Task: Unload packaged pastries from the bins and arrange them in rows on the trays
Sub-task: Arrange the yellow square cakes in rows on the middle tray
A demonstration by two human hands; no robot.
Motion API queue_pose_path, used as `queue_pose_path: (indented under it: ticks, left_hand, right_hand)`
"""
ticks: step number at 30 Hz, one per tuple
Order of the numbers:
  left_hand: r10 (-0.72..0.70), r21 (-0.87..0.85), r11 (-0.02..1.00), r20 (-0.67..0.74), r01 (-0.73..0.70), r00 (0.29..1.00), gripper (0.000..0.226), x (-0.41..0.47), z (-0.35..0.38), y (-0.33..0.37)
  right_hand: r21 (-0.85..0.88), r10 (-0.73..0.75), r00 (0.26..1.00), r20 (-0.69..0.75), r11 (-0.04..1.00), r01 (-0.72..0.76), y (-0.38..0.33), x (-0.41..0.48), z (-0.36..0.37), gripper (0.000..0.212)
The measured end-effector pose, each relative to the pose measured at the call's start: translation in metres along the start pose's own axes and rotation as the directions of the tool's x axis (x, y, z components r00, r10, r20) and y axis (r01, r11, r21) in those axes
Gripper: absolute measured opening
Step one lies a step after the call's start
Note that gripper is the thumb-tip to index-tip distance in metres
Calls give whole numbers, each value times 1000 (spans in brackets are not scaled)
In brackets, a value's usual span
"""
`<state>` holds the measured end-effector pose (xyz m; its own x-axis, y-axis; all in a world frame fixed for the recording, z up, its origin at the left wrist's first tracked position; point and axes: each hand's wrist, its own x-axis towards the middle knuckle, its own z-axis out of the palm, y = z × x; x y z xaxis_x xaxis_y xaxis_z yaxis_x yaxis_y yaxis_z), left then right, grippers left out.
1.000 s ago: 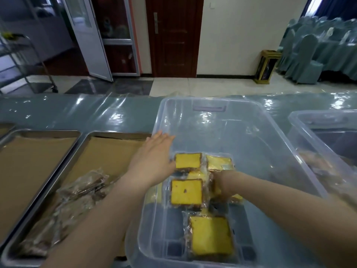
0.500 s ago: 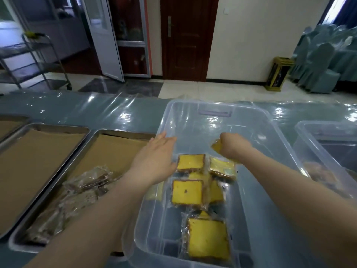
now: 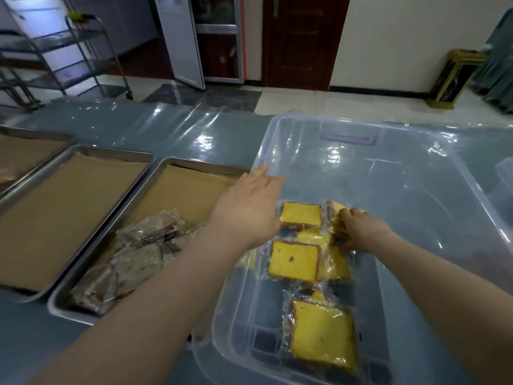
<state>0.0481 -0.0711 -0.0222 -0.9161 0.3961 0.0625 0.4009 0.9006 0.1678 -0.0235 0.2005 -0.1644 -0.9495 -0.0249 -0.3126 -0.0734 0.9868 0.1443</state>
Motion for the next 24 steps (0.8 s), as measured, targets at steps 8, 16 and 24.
queue_pose_path:
  ticks: [8, 16, 24]
  left_hand:
    - [16, 475, 874, 181, -102, 983, 31, 24, 15, 31]
    - [-81, 393, 897, 597, -202, 798, 62, 55, 106, 74]
    - [2, 408, 866, 577, -290, 817, 114, 47, 139, 49]
  right_hand:
    - [-9, -21, 1000, -5, 1000, 21, 4, 4, -8, 43]
    - [97, -22, 1000, 6, 995, 21, 7, 5, -11, 36]
    - [169, 51, 998, -21, 984, -47, 4, 8, -2, 47]
